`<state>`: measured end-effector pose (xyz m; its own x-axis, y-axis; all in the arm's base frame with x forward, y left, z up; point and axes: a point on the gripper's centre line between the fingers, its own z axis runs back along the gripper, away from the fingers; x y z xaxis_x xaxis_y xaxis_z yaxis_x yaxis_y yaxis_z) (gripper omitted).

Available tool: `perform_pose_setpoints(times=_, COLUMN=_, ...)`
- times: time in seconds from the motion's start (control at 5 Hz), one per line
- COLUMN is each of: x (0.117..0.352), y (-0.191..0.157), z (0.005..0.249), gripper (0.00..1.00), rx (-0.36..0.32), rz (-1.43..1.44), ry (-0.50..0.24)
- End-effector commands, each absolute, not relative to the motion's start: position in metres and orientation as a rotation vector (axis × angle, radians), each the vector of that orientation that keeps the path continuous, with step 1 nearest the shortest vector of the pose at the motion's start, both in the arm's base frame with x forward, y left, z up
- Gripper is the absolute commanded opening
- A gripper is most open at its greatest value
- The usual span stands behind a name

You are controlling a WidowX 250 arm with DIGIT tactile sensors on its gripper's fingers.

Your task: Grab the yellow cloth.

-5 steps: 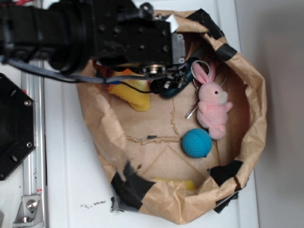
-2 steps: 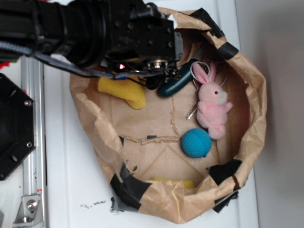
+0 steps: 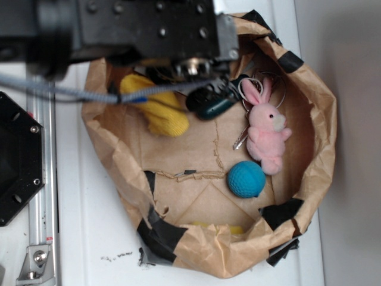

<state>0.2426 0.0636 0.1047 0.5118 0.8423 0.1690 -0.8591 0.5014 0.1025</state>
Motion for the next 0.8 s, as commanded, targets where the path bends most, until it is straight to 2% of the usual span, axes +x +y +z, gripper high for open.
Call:
perform_pose_setpoints(times=0.0, x=0.251, y=0.029, z=0.158, gripper=0.0, rx=0.162, rz=0.535, ry=-0.171)
perform_pose_setpoints(times=0.2, x=0.239, y=0.017, z=0.164, gripper=0.0, rx=0.164, rz=0.288, ry=-0.257)
perform_pose_setpoints(times=0.4, x=0.231, y=0.035, z=0.158, gripper=0.0, rx=-0.019, rz=0.063, ry=-0.366)
perform_pose_setpoints(times=0.6, x=0.229, y=0.039, z=0.157, gripper=0.0, rx=0.056, rz=0.121, ry=-0.395)
